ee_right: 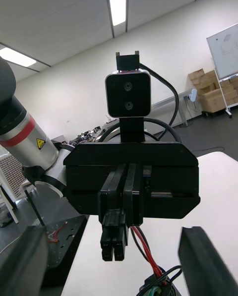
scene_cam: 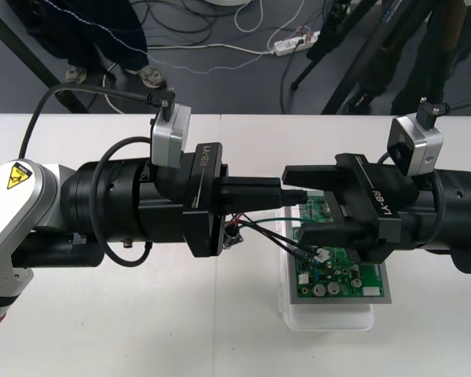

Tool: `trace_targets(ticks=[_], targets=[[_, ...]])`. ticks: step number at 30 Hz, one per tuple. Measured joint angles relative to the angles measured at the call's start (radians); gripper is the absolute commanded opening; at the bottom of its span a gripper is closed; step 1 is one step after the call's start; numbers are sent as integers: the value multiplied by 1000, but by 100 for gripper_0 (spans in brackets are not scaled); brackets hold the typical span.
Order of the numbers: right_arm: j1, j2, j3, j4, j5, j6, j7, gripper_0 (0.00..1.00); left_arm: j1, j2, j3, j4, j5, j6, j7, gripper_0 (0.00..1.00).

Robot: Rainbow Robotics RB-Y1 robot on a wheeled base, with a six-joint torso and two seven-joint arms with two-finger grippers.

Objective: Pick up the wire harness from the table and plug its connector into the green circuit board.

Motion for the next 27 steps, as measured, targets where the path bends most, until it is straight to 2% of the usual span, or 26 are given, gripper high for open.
trace_targets(ticks=[12,19,27], targets=[[0,-8,0,0,0,-15,0,100,0,13,3,23,11,0,-100,0],[0,-86,-1,1,32,-56,0,100,0,15,26,162,95,-19,-227,0],[-19,-148,-75,1,170,-200,0,100,-1,15,73,330,162,-135,-364,0]])
